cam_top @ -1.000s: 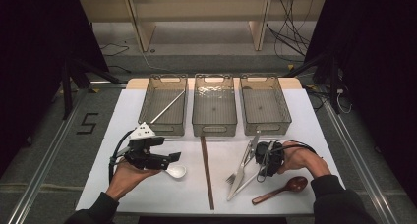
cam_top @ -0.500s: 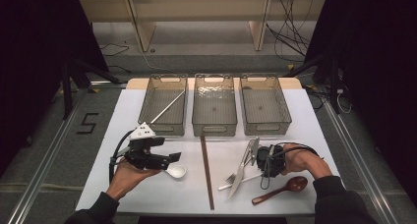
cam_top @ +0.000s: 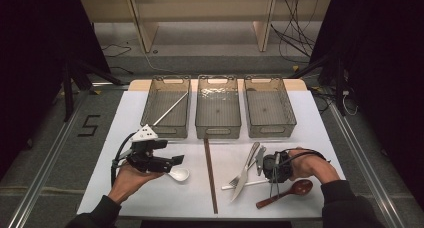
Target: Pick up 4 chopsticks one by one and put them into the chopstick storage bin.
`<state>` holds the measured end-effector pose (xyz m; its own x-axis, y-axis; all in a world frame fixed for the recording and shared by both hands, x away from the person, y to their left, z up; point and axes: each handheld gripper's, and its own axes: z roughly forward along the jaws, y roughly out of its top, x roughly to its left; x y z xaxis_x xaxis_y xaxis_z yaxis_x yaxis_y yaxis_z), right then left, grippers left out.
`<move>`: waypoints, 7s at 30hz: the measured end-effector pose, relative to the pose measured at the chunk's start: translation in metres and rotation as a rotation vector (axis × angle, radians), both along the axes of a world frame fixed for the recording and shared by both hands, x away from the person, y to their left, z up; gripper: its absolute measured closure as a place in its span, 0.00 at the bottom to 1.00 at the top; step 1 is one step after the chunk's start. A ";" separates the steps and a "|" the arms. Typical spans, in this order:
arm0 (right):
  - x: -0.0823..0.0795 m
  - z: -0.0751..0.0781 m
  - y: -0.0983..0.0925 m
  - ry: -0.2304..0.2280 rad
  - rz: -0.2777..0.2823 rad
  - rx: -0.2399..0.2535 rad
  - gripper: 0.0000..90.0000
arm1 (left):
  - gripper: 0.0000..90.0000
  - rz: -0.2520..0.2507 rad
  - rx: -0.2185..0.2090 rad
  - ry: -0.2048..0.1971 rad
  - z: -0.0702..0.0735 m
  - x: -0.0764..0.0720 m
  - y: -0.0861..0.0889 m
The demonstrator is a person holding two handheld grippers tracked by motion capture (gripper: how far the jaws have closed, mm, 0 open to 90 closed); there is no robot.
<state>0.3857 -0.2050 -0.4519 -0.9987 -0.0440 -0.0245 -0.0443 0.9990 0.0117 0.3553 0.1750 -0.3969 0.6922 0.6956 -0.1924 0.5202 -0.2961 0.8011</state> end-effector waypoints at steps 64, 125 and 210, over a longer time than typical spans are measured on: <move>-0.030 0.029 0.005 -0.042 0.192 0.077 0.96 | 0.17 -0.007 0.008 0.016 -0.003 0.003 -0.004; -0.028 0.052 0.044 -0.211 0.197 0.130 0.96 | 0.73 -0.510 0.400 0.071 -0.022 -0.007 -0.139; -0.055 0.053 -0.037 -0.315 -0.788 0.913 0.24 | 0.92 0.216 0.200 0.054 0.022 0.116 0.032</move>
